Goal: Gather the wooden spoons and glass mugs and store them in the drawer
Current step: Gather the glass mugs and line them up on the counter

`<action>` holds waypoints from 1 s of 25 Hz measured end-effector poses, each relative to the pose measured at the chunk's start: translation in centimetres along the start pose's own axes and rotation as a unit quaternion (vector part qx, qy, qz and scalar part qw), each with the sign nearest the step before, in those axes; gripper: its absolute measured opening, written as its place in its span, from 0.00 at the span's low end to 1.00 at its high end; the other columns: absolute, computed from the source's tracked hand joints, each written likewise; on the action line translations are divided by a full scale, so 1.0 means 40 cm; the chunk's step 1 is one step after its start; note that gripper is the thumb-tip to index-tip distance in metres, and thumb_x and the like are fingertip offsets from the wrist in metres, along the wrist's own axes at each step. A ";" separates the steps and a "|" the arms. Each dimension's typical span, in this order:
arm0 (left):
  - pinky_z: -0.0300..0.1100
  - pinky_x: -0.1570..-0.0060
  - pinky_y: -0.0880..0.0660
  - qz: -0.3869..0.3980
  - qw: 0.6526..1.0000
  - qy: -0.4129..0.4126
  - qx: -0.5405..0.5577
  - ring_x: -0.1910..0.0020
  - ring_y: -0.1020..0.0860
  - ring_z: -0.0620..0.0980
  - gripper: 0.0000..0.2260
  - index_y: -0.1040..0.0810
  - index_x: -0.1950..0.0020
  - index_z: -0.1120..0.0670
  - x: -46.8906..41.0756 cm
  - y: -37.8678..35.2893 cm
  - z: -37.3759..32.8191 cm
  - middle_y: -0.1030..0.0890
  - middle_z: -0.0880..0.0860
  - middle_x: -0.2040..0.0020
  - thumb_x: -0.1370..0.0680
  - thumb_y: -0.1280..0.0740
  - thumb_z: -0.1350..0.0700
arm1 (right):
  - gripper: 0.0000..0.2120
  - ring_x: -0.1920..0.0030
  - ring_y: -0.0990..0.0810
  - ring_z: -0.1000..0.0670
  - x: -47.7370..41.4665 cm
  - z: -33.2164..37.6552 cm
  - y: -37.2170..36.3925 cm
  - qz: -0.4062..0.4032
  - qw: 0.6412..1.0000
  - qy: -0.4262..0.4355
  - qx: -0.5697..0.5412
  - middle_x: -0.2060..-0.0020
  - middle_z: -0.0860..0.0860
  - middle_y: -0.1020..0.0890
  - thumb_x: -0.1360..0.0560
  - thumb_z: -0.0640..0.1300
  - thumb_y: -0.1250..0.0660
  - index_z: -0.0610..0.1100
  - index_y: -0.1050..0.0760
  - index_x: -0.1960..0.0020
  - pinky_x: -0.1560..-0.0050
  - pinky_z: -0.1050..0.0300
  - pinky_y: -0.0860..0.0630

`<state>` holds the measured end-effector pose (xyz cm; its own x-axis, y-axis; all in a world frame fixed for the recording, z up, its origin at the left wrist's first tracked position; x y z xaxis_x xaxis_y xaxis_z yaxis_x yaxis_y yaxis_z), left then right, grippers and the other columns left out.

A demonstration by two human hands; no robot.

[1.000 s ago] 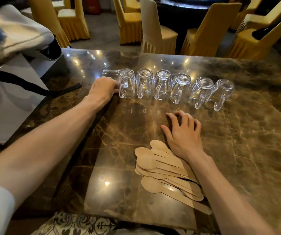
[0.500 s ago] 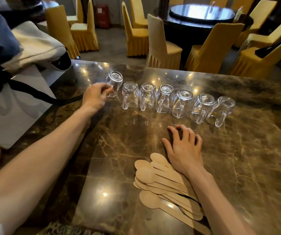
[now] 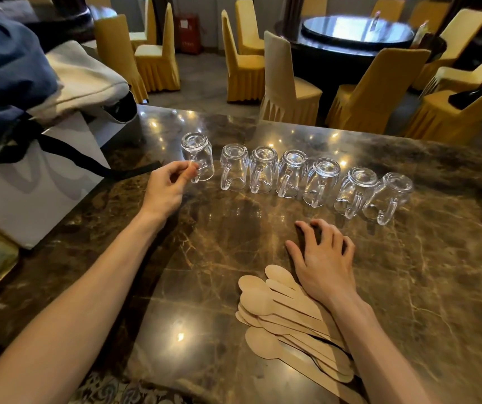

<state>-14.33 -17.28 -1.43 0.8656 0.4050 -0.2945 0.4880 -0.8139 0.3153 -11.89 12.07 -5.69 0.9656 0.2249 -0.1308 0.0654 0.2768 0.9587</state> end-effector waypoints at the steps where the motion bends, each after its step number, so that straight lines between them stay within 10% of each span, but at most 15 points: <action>1: 0.29 0.54 0.26 0.005 1.000 0.006 -0.001 0.55 0.21 0.39 0.06 0.20 0.48 0.49 0.001 0.000 0.004 0.19 0.44 0.56 0.23 0.33 0.53 | 0.23 0.29 0.46 0.48 0.000 0.000 -0.001 0.000 1.000 0.000 0.000 0.30 0.49 0.40 0.21 0.59 0.50 0.52 0.40 0.28 0.30 0.47 0.52; 25: 0.31 0.58 0.32 0.078 0.986 0.067 -0.134 0.55 0.25 0.37 0.12 0.23 0.44 0.47 0.065 0.015 0.017 0.22 0.42 0.53 0.24 0.35 0.45 | 0.23 0.29 0.46 0.46 -0.007 -0.004 -0.007 0.008 1.000 -0.009 0.007 0.30 0.47 0.39 0.21 0.59 0.49 0.52 0.39 0.29 0.31 0.46 0.51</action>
<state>-11.87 -16.99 -2.61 0.9306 0.3500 -0.1071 0.3445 -0.7385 0.5796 -12.23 12.07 -5.98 0.9710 0.2118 -0.1111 0.0536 0.2601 0.9641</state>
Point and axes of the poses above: each hand's wrist, its own x-axis away from the middle knuckle, its own y-axis out of the back of the hand, z = x × y, the point moved 3 cm from there along -x, towards the middle knuckle
